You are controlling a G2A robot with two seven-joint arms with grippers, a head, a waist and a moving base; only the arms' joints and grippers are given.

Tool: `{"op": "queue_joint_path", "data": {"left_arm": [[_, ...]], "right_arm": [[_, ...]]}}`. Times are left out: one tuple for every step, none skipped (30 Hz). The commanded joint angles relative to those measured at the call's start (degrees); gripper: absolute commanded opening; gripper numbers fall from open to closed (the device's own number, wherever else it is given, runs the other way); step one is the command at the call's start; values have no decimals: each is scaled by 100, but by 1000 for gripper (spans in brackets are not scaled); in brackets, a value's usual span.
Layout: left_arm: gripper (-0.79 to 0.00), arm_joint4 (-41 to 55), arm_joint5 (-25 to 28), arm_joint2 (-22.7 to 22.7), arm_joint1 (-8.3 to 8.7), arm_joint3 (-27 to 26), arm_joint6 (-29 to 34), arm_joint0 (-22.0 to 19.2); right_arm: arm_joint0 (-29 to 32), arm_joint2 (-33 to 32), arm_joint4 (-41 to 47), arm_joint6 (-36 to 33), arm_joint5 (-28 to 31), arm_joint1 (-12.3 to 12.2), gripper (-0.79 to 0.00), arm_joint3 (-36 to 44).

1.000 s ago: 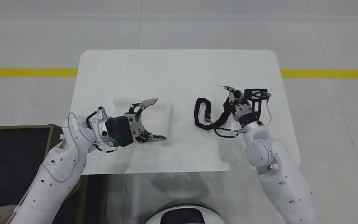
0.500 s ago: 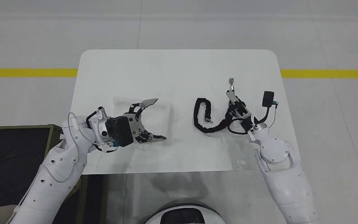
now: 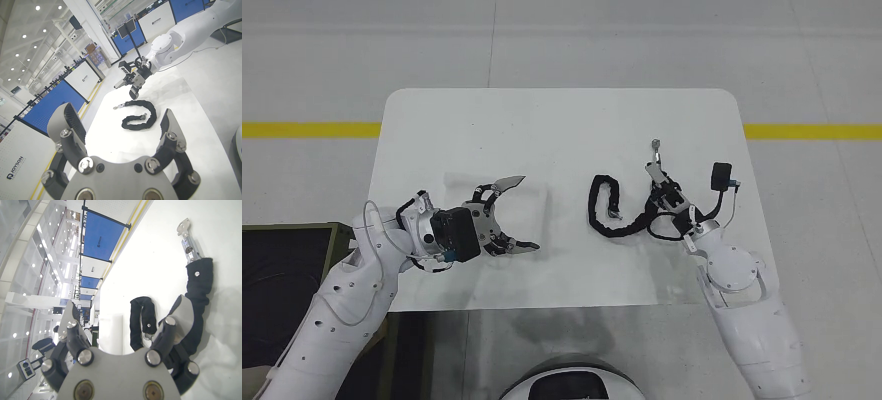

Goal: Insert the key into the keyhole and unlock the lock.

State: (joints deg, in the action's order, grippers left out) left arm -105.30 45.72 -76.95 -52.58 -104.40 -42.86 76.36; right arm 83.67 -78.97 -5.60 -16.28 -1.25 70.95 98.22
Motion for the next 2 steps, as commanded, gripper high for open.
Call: {"op": "queue_joint_path", "data": {"left_arm": [[0,0,0,0,0,0,0,0],[0,0,0,0,0,0,0,0]], "right_arm": [[0,0,0,0,0,0,-1,0],[0,0,0,0,0,0,-1,0]]}}
